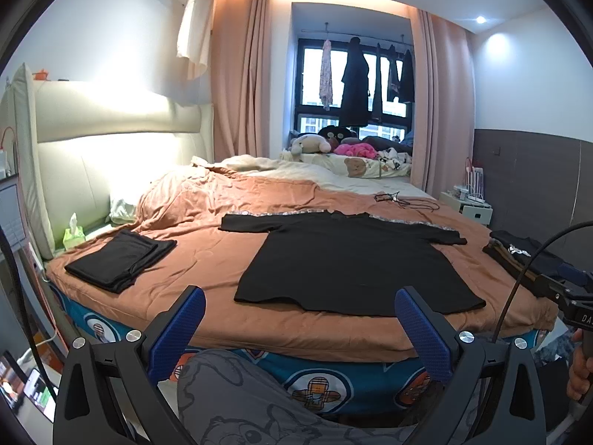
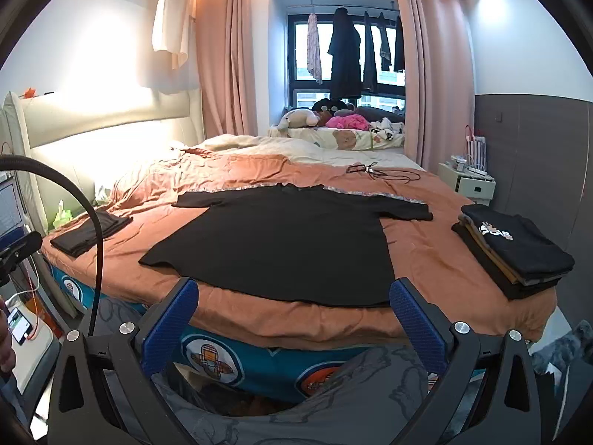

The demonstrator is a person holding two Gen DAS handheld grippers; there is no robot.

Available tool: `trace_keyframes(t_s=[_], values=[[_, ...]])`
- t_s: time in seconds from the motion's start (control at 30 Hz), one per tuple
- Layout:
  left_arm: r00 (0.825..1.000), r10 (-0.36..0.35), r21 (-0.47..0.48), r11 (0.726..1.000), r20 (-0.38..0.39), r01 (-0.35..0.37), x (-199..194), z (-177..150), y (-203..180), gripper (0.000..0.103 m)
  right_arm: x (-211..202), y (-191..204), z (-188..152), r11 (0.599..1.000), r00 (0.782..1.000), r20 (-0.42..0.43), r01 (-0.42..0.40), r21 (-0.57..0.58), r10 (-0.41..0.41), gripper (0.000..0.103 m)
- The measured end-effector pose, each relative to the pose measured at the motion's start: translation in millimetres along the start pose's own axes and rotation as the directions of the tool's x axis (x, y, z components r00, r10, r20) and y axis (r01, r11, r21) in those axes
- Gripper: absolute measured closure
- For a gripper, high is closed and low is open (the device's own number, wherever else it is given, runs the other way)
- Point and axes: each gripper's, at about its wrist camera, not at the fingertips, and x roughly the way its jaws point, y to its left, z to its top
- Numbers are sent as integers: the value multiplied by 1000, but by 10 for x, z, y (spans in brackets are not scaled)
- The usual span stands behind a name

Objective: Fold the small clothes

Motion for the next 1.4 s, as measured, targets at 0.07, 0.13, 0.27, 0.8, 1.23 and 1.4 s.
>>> trace_keyframes(t_s=[0.07, 0.13, 0.27, 0.8, 1.23, 1.4], values=[[1000, 0, -6, 1000, -6, 0, 13, -1, 26, 0, 7, 17, 7, 1000, 1000, -2, 0, -3, 0, 0], [1000, -4, -9, 1000, -5, 4, 21, 4, 46, 0, 11, 17, 10, 1000, 1000, -3, 1, -5, -1, 0], [1000, -4, -3, 1000, -1, 4, 32, 15, 49, 0, 32, 22, 17, 1000, 1000, -12, -1, -6, 1, 0], [1000, -24, 1, 1000, -20, 24, 53, 35, 11, 0, 93, 28, 21, 1000, 1000, -30, 6, -2, -6, 0], [1000, -24, 1, 1000, -19, 24, 65, 54, 16, 0, 129, 41, 15, 1000, 999, -35, 6, 1, -6, 0], [999, -24, -7, 1000, -24, 24, 75, 47, 42, 0, 128, 52, 15, 1000, 999, -38, 7, -1, -7, 0]])
